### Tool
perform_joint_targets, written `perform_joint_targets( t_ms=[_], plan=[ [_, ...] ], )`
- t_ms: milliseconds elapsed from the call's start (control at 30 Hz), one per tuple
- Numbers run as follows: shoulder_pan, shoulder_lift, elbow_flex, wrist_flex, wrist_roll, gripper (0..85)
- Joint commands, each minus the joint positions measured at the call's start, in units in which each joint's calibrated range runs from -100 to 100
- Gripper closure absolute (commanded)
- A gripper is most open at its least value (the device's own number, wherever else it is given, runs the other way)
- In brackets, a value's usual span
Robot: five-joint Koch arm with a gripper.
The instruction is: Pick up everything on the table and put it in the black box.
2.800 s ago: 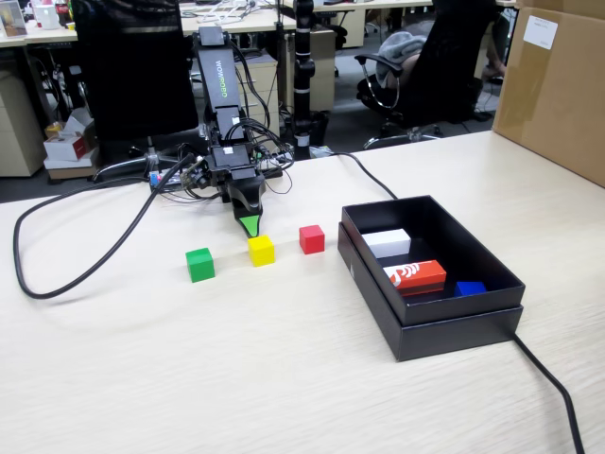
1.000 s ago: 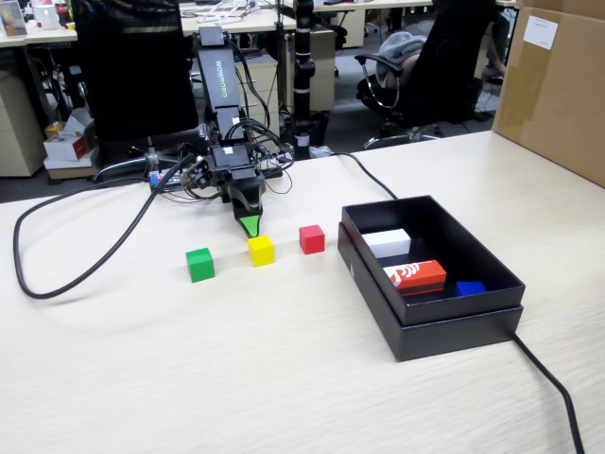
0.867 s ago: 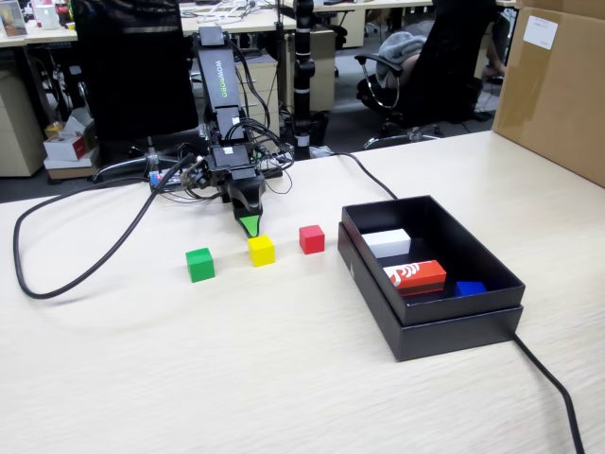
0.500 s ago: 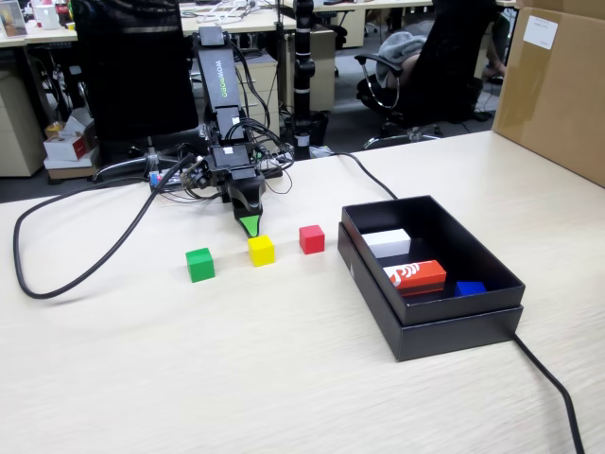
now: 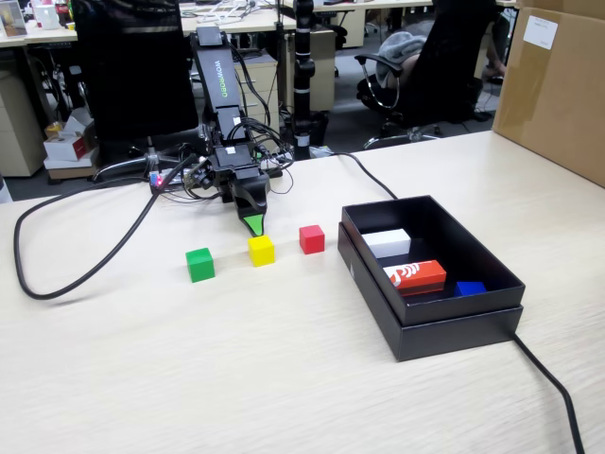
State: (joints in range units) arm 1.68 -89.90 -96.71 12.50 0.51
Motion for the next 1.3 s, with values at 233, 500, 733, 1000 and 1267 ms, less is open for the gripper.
perform_joint_targets(
  t_ms=[233,500,733,1000,1267],
  plan=[
    [0.6,-0.3,0.0,-0.5,0.0,37.1],
    [-0.5,-7.9,5.2,-12.5,-0.2,37.8],
    [-1.9,-9.5,19.1,-32.5,0.9,36.7],
    [-2.2,-9.5,44.2,-59.9,3.5,37.5],
    [-5.5,-9.1,57.4,-72.2,2.0,38.2]
  ],
)
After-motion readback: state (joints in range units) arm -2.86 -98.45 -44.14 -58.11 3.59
